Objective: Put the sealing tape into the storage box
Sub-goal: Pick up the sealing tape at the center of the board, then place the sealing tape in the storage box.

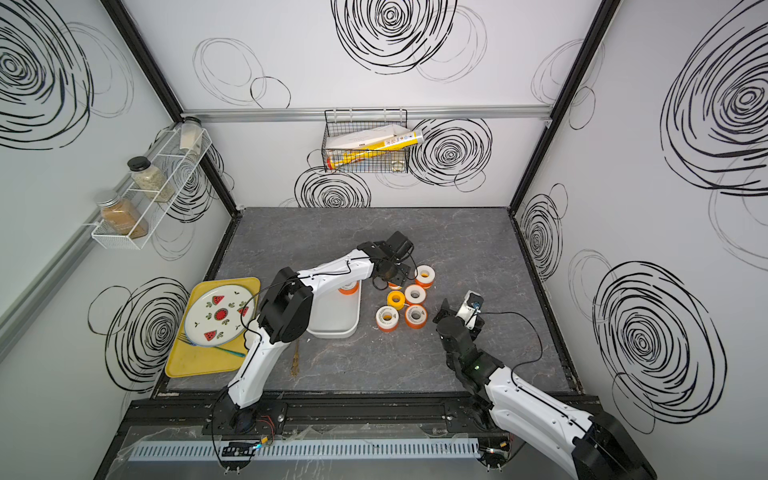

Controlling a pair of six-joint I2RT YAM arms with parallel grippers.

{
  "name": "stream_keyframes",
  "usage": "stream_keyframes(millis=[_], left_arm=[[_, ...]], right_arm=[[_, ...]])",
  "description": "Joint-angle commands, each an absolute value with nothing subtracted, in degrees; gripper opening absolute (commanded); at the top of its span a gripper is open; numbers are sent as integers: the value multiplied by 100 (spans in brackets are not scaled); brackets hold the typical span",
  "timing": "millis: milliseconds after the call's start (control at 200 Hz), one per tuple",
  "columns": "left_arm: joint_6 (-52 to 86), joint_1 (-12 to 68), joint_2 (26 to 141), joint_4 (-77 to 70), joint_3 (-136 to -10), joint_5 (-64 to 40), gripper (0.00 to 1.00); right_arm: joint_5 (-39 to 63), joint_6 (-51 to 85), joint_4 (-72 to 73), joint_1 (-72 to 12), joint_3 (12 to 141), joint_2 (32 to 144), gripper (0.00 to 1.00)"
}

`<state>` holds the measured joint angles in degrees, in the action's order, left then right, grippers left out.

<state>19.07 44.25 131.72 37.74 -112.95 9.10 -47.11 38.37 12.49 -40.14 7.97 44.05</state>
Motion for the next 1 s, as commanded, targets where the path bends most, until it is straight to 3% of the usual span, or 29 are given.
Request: stream_keyframes(millis=[0, 355, 581, 766, 996], left_arm=[[1888, 4391, 12394, 3867, -11197, 1250, 64], [2108, 3897, 10687, 3576, -9257, 1405, 65], [2468, 3418, 9521, 3067, -7382, 1327, 65], [2615, 3273, 9098, 2758, -6406, 1460, 65], [2727, 3252, 9273, 2648, -6223, 1588, 65]], right_arm=[[-4746, 3824, 1336, -3988, 967, 4429, 82], [-4726, 3829, 1340, -3990, 993, 4522, 82], [-4720, 3819, 1346, -3990, 1002, 4534, 82], [-4711, 3822, 1354, -3984, 1010, 4579, 82], [-4693, 3818, 1365, -3990, 1028, 4658, 82]])
